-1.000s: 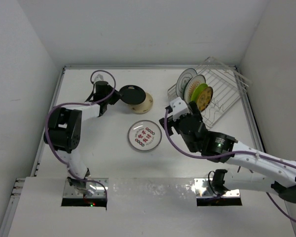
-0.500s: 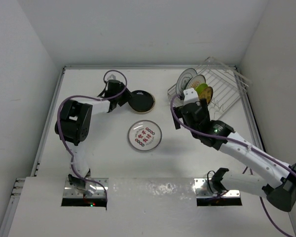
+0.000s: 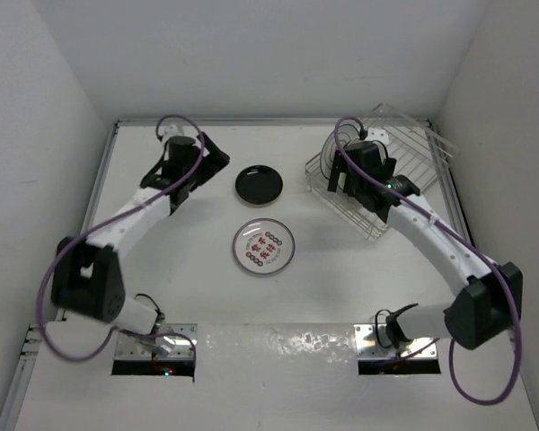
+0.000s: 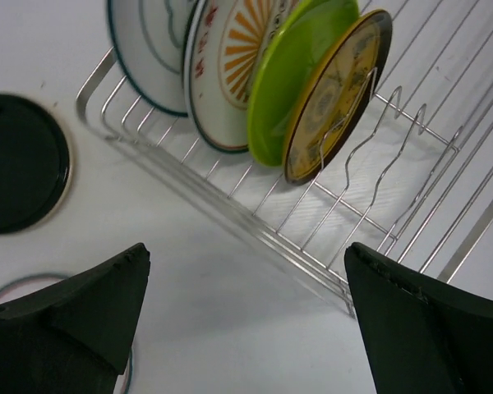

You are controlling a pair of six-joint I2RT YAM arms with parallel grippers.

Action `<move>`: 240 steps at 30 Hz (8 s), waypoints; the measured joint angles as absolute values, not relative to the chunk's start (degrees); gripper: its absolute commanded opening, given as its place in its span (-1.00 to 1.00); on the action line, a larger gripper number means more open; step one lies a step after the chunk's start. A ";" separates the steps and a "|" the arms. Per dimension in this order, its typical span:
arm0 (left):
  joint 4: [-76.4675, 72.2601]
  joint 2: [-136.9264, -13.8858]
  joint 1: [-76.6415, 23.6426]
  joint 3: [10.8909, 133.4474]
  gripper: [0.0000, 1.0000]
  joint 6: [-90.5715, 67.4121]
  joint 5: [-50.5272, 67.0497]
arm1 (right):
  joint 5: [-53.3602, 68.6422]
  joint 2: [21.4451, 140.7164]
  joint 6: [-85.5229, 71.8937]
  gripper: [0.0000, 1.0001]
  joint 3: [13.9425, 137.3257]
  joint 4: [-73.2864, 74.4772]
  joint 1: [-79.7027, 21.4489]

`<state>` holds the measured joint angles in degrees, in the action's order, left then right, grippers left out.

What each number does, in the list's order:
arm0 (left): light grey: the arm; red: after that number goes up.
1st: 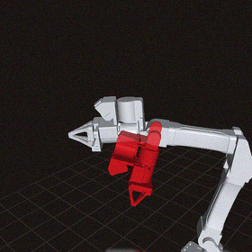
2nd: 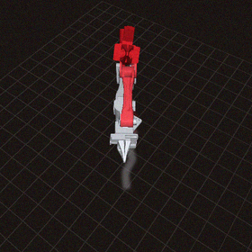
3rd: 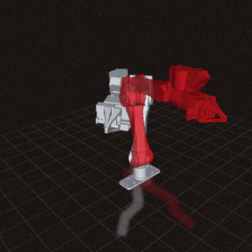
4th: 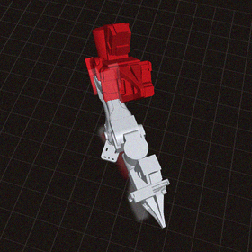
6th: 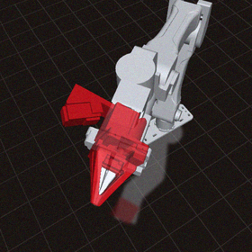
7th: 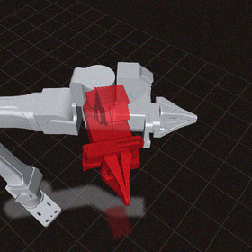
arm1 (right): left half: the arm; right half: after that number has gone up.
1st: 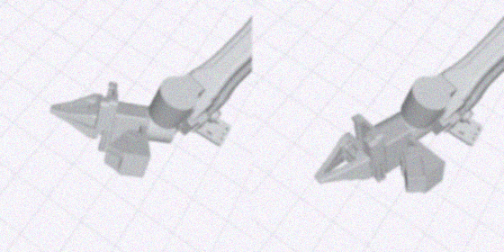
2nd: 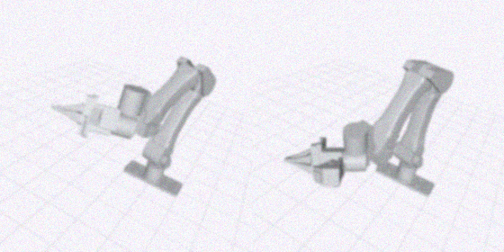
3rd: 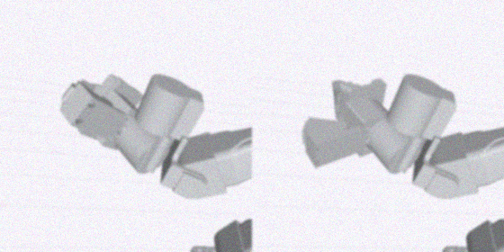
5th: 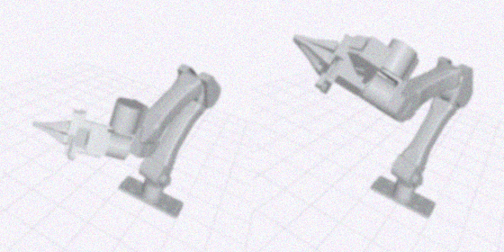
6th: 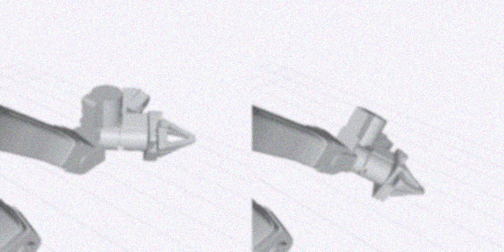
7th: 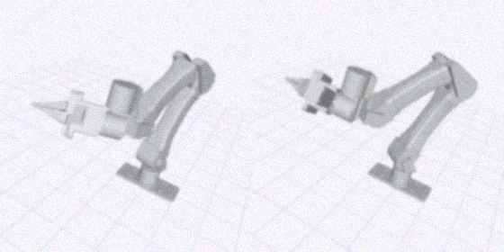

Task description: Unload the plates from the dish rack

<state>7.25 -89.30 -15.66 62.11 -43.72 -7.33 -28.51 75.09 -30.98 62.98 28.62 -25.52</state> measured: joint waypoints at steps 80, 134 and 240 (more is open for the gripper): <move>9.61 -56.27 -15.79 46.59 0.64 -59.29 23.38 | -16.43 82.94 27.70 -1.00 84.71 41.19 -63.11; 9.21 -109.16 -19.49 72.20 1.00 -43.75 -1.91 | -27.59 76.05 -19.64 0.98 61.34 25.80 -31.66; 14.04 -63.79 -19.11 47.22 -1.00 -45.41 1.50 | -44.71 74.63 23.77 0.98 56.75 2.15 -72.51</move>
